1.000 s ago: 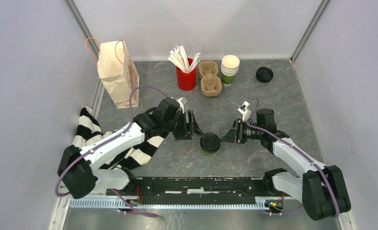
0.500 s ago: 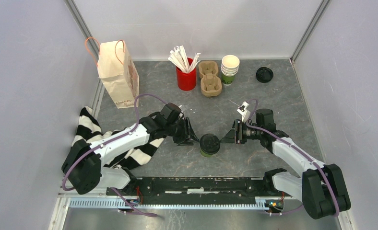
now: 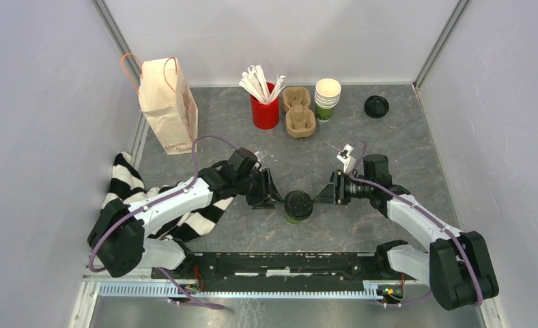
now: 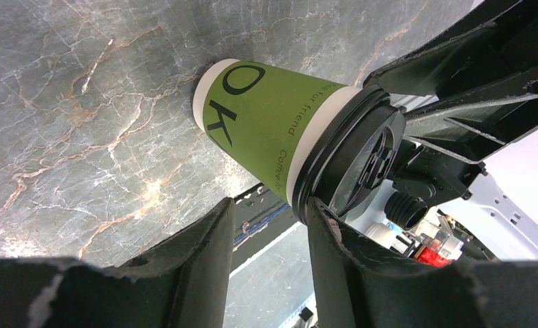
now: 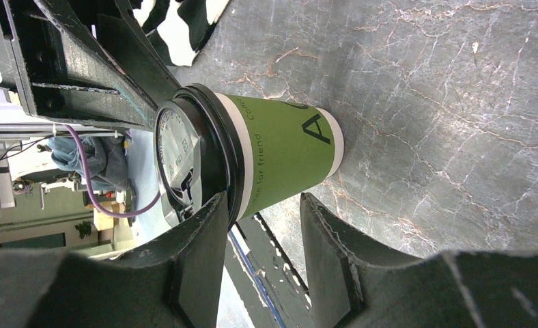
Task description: Pack the takeout coffee
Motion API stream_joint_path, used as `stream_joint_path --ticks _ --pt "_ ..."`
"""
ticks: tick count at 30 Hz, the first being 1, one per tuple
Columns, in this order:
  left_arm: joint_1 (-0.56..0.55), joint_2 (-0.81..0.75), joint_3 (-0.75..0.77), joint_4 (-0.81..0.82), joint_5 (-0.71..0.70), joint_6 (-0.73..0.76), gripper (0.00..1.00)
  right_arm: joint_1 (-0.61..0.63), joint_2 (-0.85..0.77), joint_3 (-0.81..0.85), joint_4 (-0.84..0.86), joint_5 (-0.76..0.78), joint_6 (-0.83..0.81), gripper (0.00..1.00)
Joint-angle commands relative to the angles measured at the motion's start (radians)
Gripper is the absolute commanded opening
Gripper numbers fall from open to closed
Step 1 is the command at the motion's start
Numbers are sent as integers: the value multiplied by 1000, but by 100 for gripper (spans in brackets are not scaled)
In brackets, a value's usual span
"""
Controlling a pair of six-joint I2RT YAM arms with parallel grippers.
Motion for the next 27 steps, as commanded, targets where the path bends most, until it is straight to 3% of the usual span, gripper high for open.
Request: stream_joint_path --ticks 1,9,14,18,27 --pt "3 16 1 18 22 -15 50 15 24 18 3 32 -21 48" --pt "-3 60 -51 -156 -126 73 46 23 75 -33 16 117 -56 48" --pt "-9 80 -150 -124 -125 92 44 23 139 -72 3 136 -119 48" --pt "-15 2 -67 -159 -131 82 45 24 121 32 -51 57 -112 48" --pt "-12 -74 75 -246 -148 80 53 24 99 287 -293 81 -185 55"
